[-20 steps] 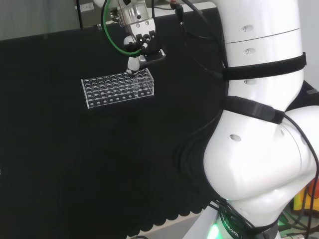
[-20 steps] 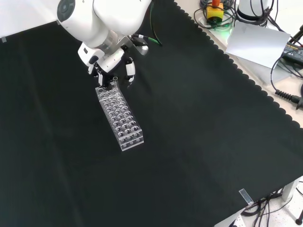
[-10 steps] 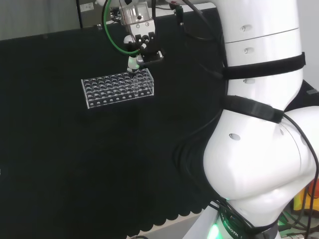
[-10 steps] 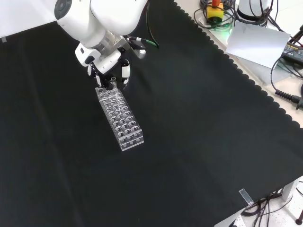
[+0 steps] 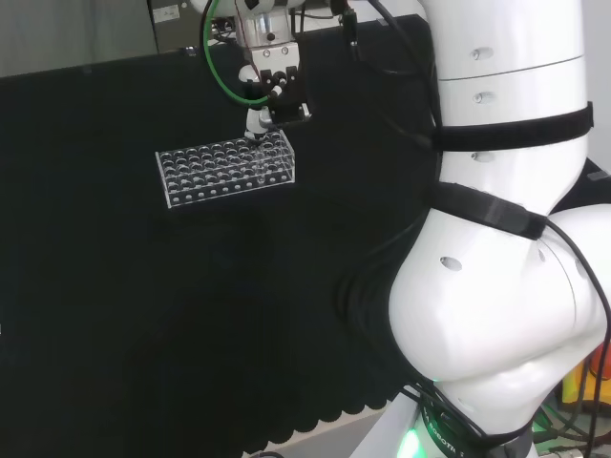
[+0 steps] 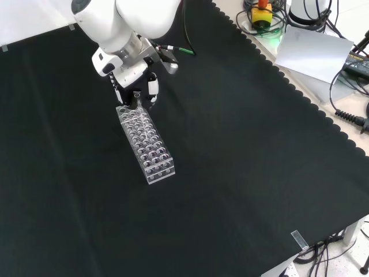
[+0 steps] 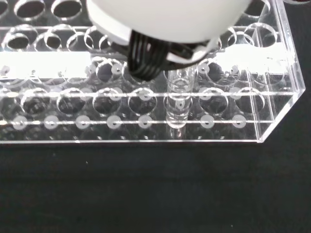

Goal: Pick up the test tube.

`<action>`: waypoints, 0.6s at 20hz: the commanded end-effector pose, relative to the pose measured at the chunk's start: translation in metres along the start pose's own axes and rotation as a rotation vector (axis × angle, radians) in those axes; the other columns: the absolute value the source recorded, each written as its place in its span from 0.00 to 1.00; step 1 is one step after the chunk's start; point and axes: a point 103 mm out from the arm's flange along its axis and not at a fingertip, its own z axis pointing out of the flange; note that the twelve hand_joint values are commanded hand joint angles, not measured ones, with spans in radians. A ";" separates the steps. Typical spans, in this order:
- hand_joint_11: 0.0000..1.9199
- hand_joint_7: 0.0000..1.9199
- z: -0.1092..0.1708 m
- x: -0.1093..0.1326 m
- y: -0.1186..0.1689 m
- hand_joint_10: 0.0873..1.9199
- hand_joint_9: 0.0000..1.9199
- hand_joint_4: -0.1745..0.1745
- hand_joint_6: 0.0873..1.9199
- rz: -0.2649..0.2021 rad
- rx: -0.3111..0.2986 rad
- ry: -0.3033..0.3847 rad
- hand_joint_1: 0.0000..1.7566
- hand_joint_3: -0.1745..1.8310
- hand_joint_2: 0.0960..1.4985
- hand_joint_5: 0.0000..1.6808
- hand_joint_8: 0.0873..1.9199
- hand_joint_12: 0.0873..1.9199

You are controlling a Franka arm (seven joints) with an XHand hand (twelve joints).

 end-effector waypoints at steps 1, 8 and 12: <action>0.60 0.72 -0.010 -0.003 -0.005 0.32 0.81 0.00 0.27 0.000 -0.002 0.050 0.76 0.49 0.32 0.79 0.28 0.51; 0.60 0.72 -0.027 -0.011 -0.017 0.33 0.82 0.00 0.27 0.015 -0.001 0.099 0.76 0.49 0.32 0.79 0.28 0.50; 0.60 0.72 -0.043 -0.017 -0.028 0.33 0.82 0.00 0.27 0.023 -0.010 0.136 0.76 0.50 0.31 0.80 0.28 0.50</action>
